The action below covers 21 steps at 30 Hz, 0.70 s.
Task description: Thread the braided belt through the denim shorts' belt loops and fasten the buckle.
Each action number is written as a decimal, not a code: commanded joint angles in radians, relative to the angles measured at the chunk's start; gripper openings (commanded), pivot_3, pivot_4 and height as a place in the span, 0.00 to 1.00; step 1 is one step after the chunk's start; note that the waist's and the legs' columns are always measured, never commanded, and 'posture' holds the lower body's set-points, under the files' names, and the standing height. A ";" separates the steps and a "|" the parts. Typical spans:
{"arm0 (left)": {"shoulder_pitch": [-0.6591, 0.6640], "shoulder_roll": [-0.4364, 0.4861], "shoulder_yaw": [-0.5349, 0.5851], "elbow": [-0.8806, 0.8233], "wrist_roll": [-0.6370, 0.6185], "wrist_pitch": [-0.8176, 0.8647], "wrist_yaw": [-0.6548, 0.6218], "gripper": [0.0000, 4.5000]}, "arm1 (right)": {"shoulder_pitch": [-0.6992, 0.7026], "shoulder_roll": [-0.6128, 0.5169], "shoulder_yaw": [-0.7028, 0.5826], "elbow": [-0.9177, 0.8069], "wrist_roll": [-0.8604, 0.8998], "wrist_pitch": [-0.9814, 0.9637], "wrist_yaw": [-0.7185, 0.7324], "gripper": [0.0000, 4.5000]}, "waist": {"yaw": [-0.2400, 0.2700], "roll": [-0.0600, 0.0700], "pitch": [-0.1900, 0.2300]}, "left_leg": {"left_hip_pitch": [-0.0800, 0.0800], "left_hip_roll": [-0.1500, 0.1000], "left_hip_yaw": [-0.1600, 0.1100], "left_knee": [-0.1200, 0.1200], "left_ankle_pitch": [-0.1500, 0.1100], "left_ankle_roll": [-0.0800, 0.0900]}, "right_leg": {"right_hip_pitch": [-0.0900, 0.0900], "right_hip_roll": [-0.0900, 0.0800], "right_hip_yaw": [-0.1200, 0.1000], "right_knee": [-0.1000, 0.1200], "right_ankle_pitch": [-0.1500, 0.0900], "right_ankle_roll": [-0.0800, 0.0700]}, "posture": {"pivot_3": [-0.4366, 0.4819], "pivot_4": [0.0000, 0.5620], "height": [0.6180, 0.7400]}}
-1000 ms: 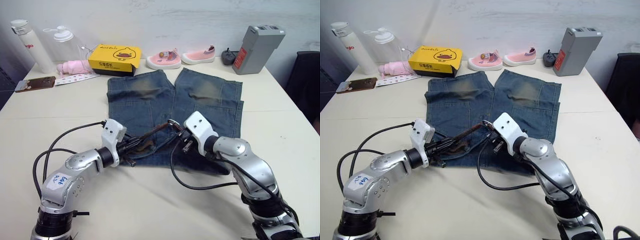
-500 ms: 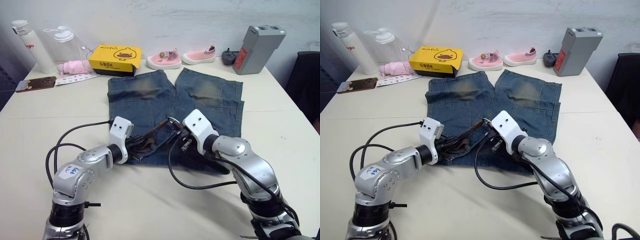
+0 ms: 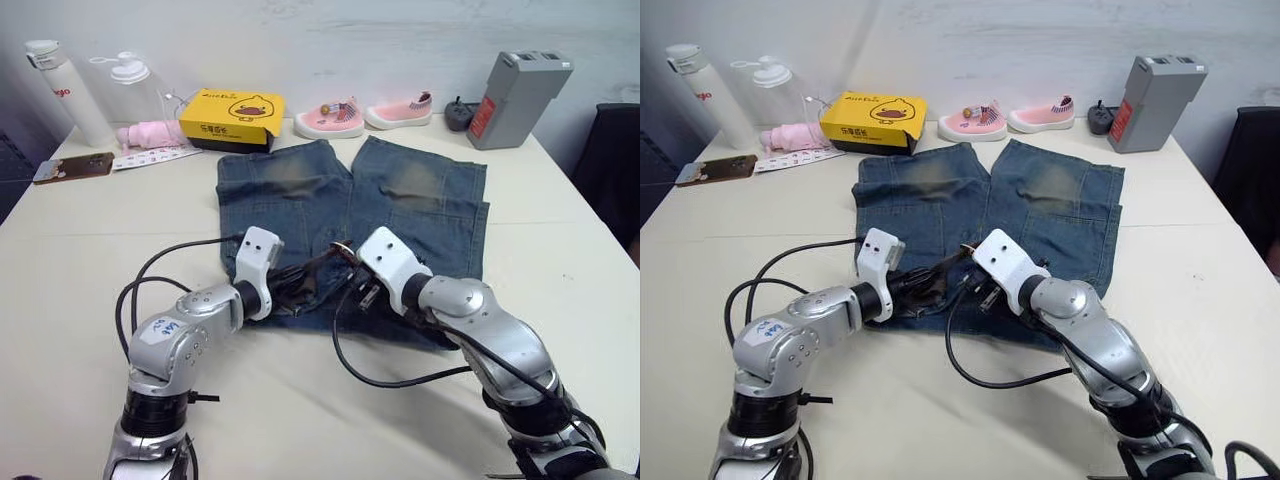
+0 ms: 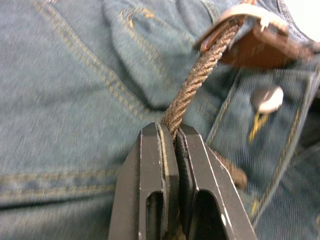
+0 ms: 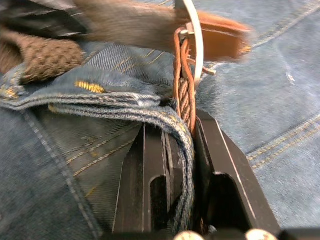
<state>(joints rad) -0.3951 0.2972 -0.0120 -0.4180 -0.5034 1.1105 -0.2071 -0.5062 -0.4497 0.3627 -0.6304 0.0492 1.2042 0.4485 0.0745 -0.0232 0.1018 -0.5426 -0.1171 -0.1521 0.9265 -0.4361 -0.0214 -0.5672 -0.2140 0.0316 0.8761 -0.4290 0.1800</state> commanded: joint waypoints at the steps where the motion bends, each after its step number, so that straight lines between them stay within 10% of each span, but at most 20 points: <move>1: -0.053 -0.015 -0.107 0.007 0.019 -0.043 -0.053 0.00 | -0.036 -0.019 0.063 -0.033 0.015 -0.033 0.025 0.00 | -0.001 0.000 0.000 | 0.000 0.000 0.000 0.000 0.000 0.000 | 0.000 0.000 0.000 0.000 0.000 0.000 | 0.48 0.27 0.05; 9: -0.082 -0.002 -0.145 0.064 0.060 -0.105 -0.103 0.00 | -0.042 -0.128 0.107 -0.047 0.024 -0.115 0.102 0.00 | -0.025 0.000 0.000 | 0.000 0.000 0.000 -0.001 0.000 0.000 | 0.000 -0.002 -0.001 0.000 0.000 0.000 | 0.48 0.27 0.05; 10: -0.076 0.008 -0.150 0.062 0.066 -0.113 -0.111 0.00 | -0.028 -0.161 0.088 -0.070 0.041 -0.141 0.136 0.23 | -0.025 0.000 0.000 | 0.000 0.000 0.000 -0.001 0.000 0.000 | 0.000 -0.002 -0.001 -0.001 0.000 0.001 | 0.48 0.27 0.05; 17: -0.036 0.081 -0.178 0.033 0.099 -0.161 -0.167 0.00 | -0.003 -0.304 -0.116 -0.101 0.161 -0.263 0.309 0.87 | -0.023 0.000 0.000 | -0.001 0.000 0.001 -0.001 0.000 0.001 | 0.001 -0.002 -0.001 -0.004 0.001 0.002 | 0.48 0.27 0.05; 21: -0.029 0.126 -0.203 0.026 0.127 -0.206 -0.201 0.00 | -0.069 -0.358 -0.157 0.027 0.115 -0.436 0.341 0.90 | -0.023 0.000 0.000 | 0.000 0.000 0.001 -0.001 0.000 0.001 | 0.001 -0.003 -0.001 -0.005 0.001 0.002 | 0.48 0.27 0.05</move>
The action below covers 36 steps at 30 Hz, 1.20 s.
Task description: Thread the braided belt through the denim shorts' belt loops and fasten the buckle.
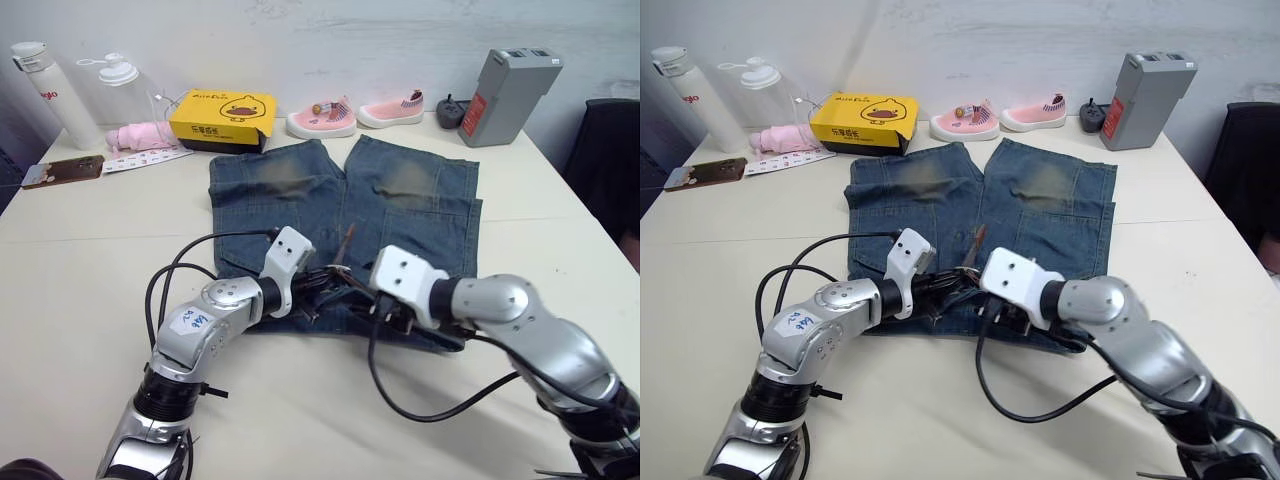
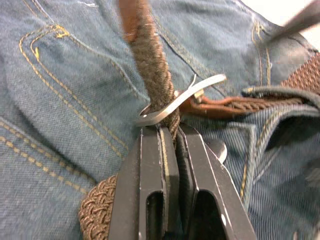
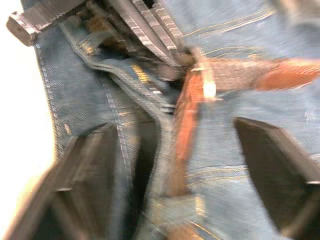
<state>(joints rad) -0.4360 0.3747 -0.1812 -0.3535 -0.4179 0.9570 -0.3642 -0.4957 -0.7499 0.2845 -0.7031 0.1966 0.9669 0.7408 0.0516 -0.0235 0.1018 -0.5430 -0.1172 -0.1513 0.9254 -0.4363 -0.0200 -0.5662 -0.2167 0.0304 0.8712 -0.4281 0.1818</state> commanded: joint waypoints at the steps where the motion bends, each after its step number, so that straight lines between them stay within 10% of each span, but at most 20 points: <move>1: 0.012 0.059 -0.046 -0.042 0.052 -0.066 -0.053 0.00 | -0.097 -0.072 -0.057 0.136 -0.074 -0.277 0.050 0.90 | -0.001 0.000 0.000 | 0.000 0.000 0.001 0.000 0.000 0.000 | 0.000 0.000 0.000 0.000 0.000 0.000 | 0.48 0.27 0.05; 17: 0.016 0.072 -0.068 -0.051 0.129 -0.146 -0.081 0.00 | -0.327 0.002 0.281 0.703 -0.661 -1.151 -0.019 0.90 | -0.002 0.000 0.000 | -0.001 0.000 0.003 0.001 0.000 0.000 | -0.003 0.000 0.000 0.004 0.001 0.002 | 0.48 0.27 0.05; 20: 0.019 0.071 -0.066 -0.054 0.136 -0.145 -0.079 0.00 | -0.327 0.024 0.272 0.738 -0.668 -1.176 -0.002 0.74 | -0.005 0.000 0.000 | -0.001 0.000 0.003 0.001 0.000 0.000 | -0.003 0.000 0.000 0.007 0.001 0.002 | 0.48 0.27 0.05; 27: 0.023 0.067 -0.058 -0.057 0.147 -0.145 -0.080 0.00 | -0.300 0.047 0.232 0.751 -0.667 -1.171 0.032 0.02 | -0.006 0.000 0.000 | -0.001 -0.001 0.002 0.002 0.000 0.000 | -0.004 0.000 0.000 0.012 0.001 0.001 | 0.48 0.27 0.05; 32: 0.025 0.066 -0.044 -0.054 0.151 -0.151 -0.083 0.00 | -0.275 0.062 0.207 0.729 -0.666 -1.141 0.046 0.02 | -0.007 0.000 0.000 | -0.001 -0.001 0.002 0.002 0.000 0.000 | -0.004 0.000 0.000 0.013 0.001 0.001 | 0.48 0.27 0.05; 36: 0.035 0.059 0.066 -0.089 0.025 -0.077 -0.133 0.32 | -0.233 0.085 0.166 0.675 -0.649 -1.050 0.047 0.00 | -0.011 0.000 0.000 | -0.001 -0.001 0.001 0.002 0.000 0.000 | -0.004 0.000 0.000 0.013 0.001 0.001 | 0.48 0.27 0.05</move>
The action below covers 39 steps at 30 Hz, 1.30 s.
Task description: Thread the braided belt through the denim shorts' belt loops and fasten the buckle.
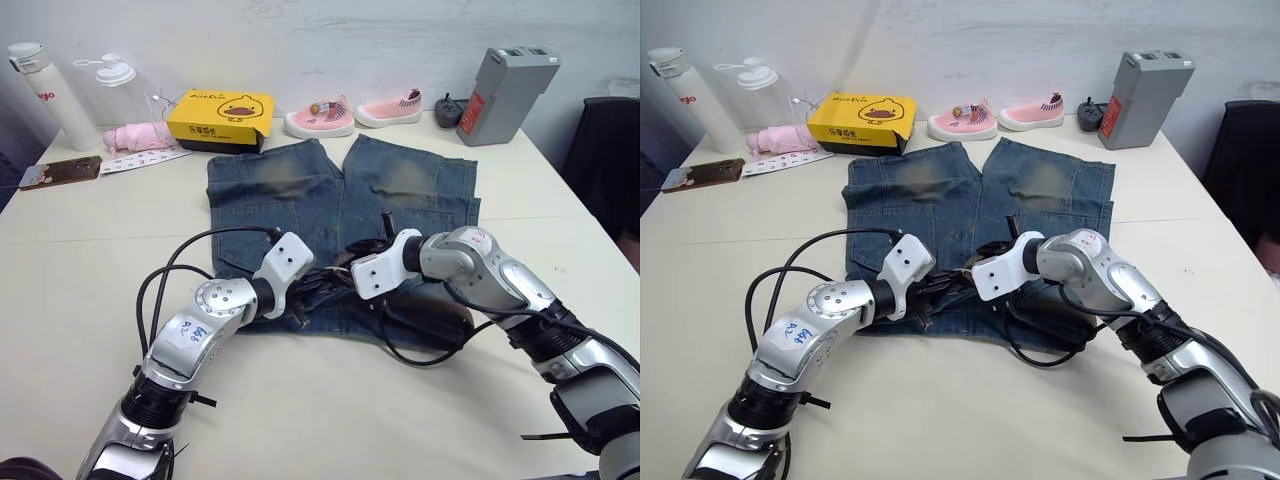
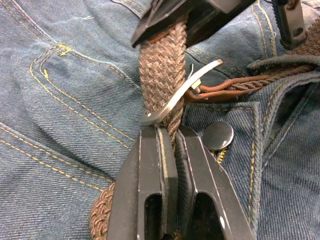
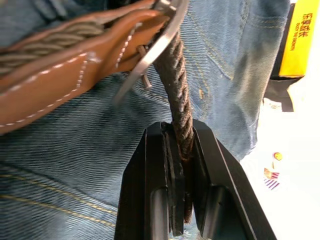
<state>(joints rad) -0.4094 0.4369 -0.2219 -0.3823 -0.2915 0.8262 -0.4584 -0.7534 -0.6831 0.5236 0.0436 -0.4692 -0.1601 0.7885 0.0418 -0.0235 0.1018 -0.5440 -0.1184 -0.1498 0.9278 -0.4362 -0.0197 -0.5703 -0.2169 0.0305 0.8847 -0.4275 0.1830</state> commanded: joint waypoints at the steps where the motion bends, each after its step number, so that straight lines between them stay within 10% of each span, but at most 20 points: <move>1: 0.009 -0.002 0.136 -0.068 -0.136 0.088 -0.048 0.39 | 0.043 0.028 -0.090 -0.093 0.019 0.112 0.001 0.00 | -0.002 0.000 0.000 | 0.000 0.000 -0.001 0.000 0.000 0.000 | 0.000 0.000 0.000 0.001 0.000 0.000 | 0.48 0.27 0.05; 9: 0.047 0.198 0.503 0.011 -0.446 0.178 -0.309 0.39 | 0.125 0.087 -0.165 -0.208 0.001 0.307 -0.022 0.00 | -0.020 0.001 -0.001 | 0.001 0.002 -0.003 -0.001 0.000 -0.001 | -0.001 0.000 -0.001 0.002 -0.002 -0.003 | 0.48 0.27 0.05; 15: -0.079 0.314 0.369 0.349 -0.259 -0.010 -0.402 0.01 | 0.175 0.109 -0.210 -0.279 -0.009 0.397 -0.058 0.00 | -0.012 0.000 -0.002 | 0.000 -0.001 -0.005 0.001 0.000 -0.002 | 0.000 0.000 -0.001 0.003 -0.003 -0.006 | 0.48 0.27 0.05; 30: -0.155 0.309 0.122 0.691 0.024 -0.346 -0.568 0.01 | 0.326 0.003 -0.611 -0.492 0.243 0.500 -0.046 0.00 | -0.017 -0.001 -0.003 | 0.000 -0.005 -0.005 0.001 -0.001 0.001 | 0.000 -0.003 0.001 0.003 -0.003 -0.006 | 0.48 0.27 0.05; 39: -0.182 0.256 0.228 0.534 -0.060 -0.350 -0.538 0.08 | 0.273 0.057 -0.341 -0.530 0.148 0.541 -0.048 0.00 | -0.017 0.000 -0.003 | -0.001 -0.003 -0.005 0.001 0.000 0.001 | -0.001 -0.003 0.001 0.001 -0.003 -0.006 | 0.48 0.27 0.05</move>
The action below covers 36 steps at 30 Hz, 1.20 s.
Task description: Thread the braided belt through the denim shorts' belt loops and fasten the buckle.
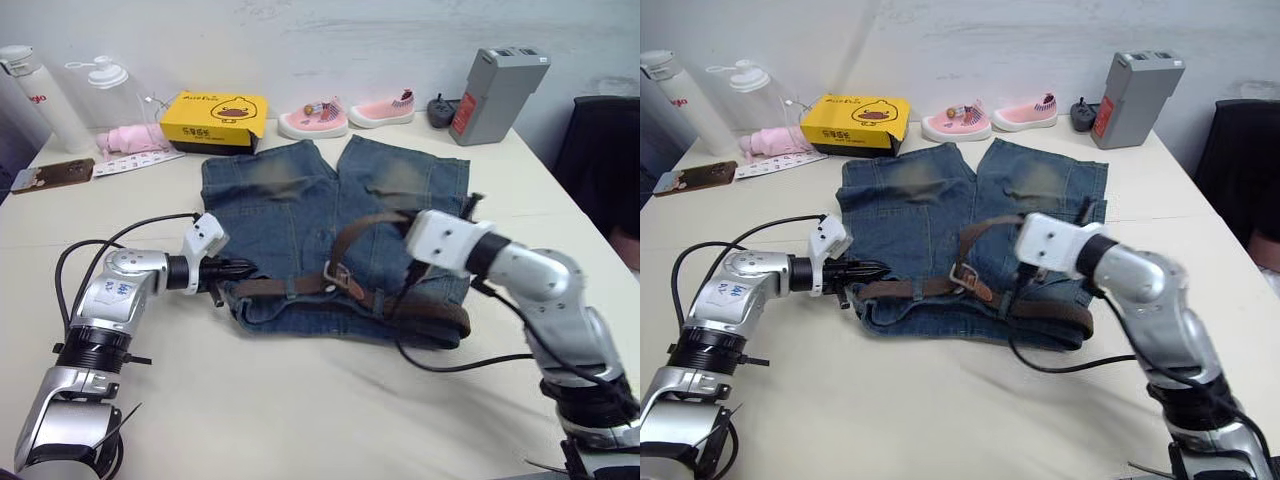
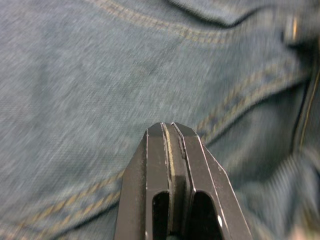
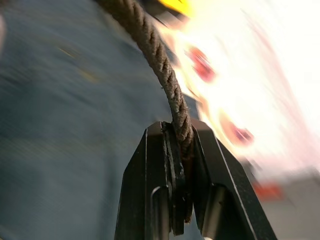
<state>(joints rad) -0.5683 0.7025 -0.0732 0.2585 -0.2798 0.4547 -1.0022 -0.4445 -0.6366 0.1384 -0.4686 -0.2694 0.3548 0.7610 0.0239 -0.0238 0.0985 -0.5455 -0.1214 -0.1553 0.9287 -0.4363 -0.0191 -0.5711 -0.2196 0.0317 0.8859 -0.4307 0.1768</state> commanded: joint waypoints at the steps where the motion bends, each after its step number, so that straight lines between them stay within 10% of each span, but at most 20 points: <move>1: -0.030 -0.020 0.102 -0.135 -0.106 0.051 0.009 0.16 | -0.044 0.014 0.060 -0.010 -0.067 0.040 -0.024 0.00 | 0.001 0.000 0.000 | 0.000 0.000 0.000 0.000 0.000 0.000 | 0.000 0.000 0.000 0.000 0.000 0.000 | 0.48 0.27 0.05; 7: -0.021 -0.109 0.161 -0.445 -0.327 0.218 0.050 0.73 | -0.096 0.020 0.128 0.061 -0.145 0.043 -0.045 0.00 | 0.000 -0.001 0.000 | 0.000 -0.003 -0.002 0.000 0.000 0.001 | 0.001 0.001 0.000 0.001 0.000 0.000 | 0.48 0.27 0.05; 22: -0.035 -0.314 -0.020 -0.342 -0.048 0.006 0.301 0.73 | -0.123 0.054 0.147 0.052 -0.153 0.040 -0.042 0.00 | 0.001 -0.001 -0.001 | 0.001 -0.001 0.001 0.000 0.001 0.000 | 0.001 0.001 0.000 -0.001 0.000 0.001 | 0.48 0.27 0.05; 30: -0.006 -0.342 -0.015 -0.353 -0.042 0.014 0.328 0.13 | -0.124 0.064 0.138 0.040 -0.146 0.062 -0.040 0.00 | 0.000 -0.001 -0.001 | 0.001 -0.002 0.000 0.000 0.001 0.000 | 0.001 0.001 0.000 0.000 0.000 0.001 | 0.48 0.27 0.05; 32: 0.000 -0.350 -0.011 -0.359 -0.045 0.018 0.340 0.13 | -0.124 0.065 0.137 0.039 -0.145 0.066 -0.040 0.00 | 0.000 -0.001 -0.001 | 0.001 -0.002 0.000 0.000 0.001 -0.001 | 0.001 0.000 0.000 0.000 0.001 0.001 | 0.48 0.27 0.05; 36: 0.016 -0.389 0.000 -0.384 -0.072 0.040 0.374 0.11 | -0.128 0.116 0.089 0.041 -0.119 0.162 -0.073 0.34 | 0.001 -0.001 -0.001 | 0.001 -0.002 0.000 0.000 0.001 -0.001 | 0.001 0.000 0.000 0.000 0.001 0.001 | 0.48 0.27 0.05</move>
<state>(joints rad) -0.5618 0.3411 -0.0942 -0.0707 -0.3273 0.4855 -0.6594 -0.5460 -0.5688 0.2993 -0.3869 -0.4112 0.4315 0.7244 0.0245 -0.0251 0.0976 -0.5442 -0.1232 -0.1551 0.9288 -0.4352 -0.0196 -0.5701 -0.2192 0.0317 0.8855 -0.4301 0.1778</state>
